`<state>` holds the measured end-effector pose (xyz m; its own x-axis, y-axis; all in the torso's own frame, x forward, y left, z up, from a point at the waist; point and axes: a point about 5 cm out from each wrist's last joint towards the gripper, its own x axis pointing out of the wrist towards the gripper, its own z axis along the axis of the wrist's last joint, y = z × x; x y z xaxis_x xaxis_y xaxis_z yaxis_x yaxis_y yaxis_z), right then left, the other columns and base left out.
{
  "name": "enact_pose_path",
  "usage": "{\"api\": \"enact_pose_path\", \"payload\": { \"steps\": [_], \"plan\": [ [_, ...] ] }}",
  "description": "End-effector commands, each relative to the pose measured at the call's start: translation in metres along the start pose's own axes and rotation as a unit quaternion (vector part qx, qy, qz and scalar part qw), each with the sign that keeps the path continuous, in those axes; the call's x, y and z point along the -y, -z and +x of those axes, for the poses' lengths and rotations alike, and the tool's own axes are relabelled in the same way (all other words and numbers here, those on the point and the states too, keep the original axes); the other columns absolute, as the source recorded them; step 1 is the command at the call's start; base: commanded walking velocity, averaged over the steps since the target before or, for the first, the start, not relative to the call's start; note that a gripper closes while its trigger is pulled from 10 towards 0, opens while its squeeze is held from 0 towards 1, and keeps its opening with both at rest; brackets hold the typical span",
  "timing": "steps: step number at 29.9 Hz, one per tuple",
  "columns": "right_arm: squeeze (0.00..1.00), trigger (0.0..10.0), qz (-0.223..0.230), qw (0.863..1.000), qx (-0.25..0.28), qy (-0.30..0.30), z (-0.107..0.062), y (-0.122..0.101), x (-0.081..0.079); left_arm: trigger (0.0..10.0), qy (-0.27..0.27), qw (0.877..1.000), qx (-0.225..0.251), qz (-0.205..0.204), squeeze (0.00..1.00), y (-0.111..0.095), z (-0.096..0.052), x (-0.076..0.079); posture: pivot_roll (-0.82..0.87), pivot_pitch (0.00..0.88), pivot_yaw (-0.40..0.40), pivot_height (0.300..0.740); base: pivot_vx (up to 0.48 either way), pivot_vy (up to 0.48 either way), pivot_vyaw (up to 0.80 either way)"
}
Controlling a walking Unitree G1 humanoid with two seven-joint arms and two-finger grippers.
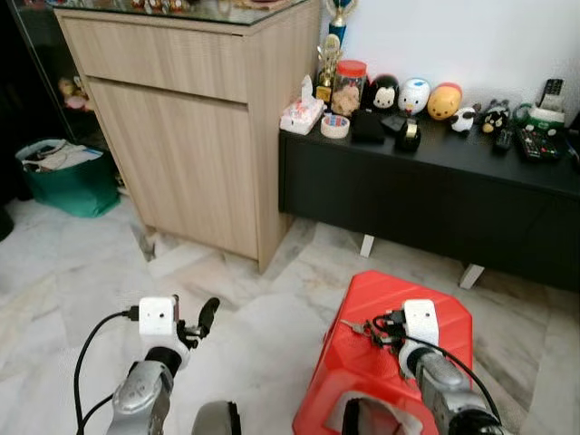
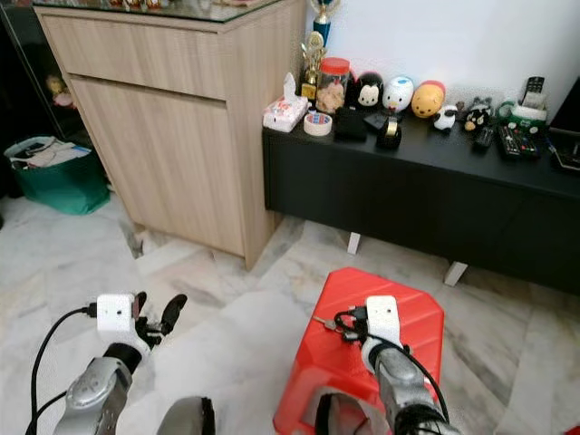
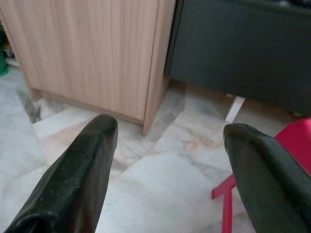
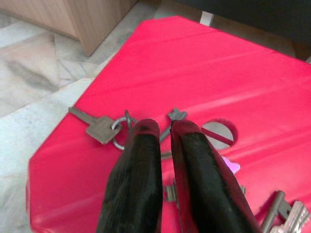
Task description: Hang keys on a hook
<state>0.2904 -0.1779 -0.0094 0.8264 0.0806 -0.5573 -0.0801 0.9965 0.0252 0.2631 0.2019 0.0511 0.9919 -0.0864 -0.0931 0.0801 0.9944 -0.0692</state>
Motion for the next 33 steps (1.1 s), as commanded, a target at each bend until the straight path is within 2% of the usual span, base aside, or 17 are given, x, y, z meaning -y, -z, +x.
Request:
{"api": "enact_pose_path", "payload": {
  "steps": [1,7,8,13,17,18,19,25,33],
  "plan": [
    [0.00,10.0,-0.008,1.000,0.002,-0.005,0.003,-0.008,-0.003,10.0,0.001,1.000,0.007,-0.008,0.00,-0.005,0.002,0.003,0.14,0.081,-0.064,0.587,0.000,0.000,0.00],
    [0.00,10.0,-0.002,1.000,-0.004,-0.007,0.006,-0.015,-0.009,10.0,0.014,1.000,0.007,-0.010,0.00,-0.008,0.002,0.011,0.14,0.115,-0.069,0.587,0.000,0.000,0.00],
    [1.00,10.0,0.002,1.000,-0.004,-0.013,0.007,-0.017,-0.011,10.0,0.016,1.000,0.007,-0.011,0.00,-0.008,0.003,0.013,0.14,0.123,-0.071,0.587,0.000,0.000,0.00],
    [1.00,10.0,-0.027,0.999,-0.023,-0.037,0.008,-0.015,-0.021,10.0,0.017,1.000,0.012,-0.017,0.00,-0.015,0.003,0.020,0.15,0.153,-0.079,0.587,0.000,0.000,0.00],
    [1.00,10.0,-0.034,0.998,-0.025,-0.040,0.008,-0.015,-0.023,10.0,0.014,1.000,0.012,-0.019,0.00,-0.015,0.000,0.020,0.16,0.173,-0.082,0.587,0.000,0.000,0.00],
    [0.33,10.0,-0.040,0.998,-0.028,-0.038,0.008,-0.013,-0.023,10.0,0.011,1.000,0.011,-0.020,0.00,-0.014,-0.002,0.019,0.16,0.177,-0.081,0.587,0.000,0.000,0.00],
    [0.00,10.0,-0.048,0.998,-0.033,-0.034,0.008,-0.012,-0.022,10.0,0.008,1.000,0.008,-0.021,0.00,-0.014,-0.005,0.019,0.16,0.183,-0.082,0.587,0.000,0.000,0.00],
    [0.00,10.0,-0.048,0.998,-0.046,-0.017,0.007,-0.007,-0.017,10.0,0.006,1.000,0.000,-0.021,0.00,-0.012,-0.013,0.020,0.16,0.192,-0.077,0.587,0.000,0.000,0.00],
    [0.00,10.0,-0.058,0.996,-0.060,-0.025,0.006,-0.001,-0.020,10.0,0.008,1.000,-0.007,-0.020,0.00,-0.012,-0.017,0.020,0.17,0.192,-0.069,0.587,0.000,0.000,0.00]
  ]
}}
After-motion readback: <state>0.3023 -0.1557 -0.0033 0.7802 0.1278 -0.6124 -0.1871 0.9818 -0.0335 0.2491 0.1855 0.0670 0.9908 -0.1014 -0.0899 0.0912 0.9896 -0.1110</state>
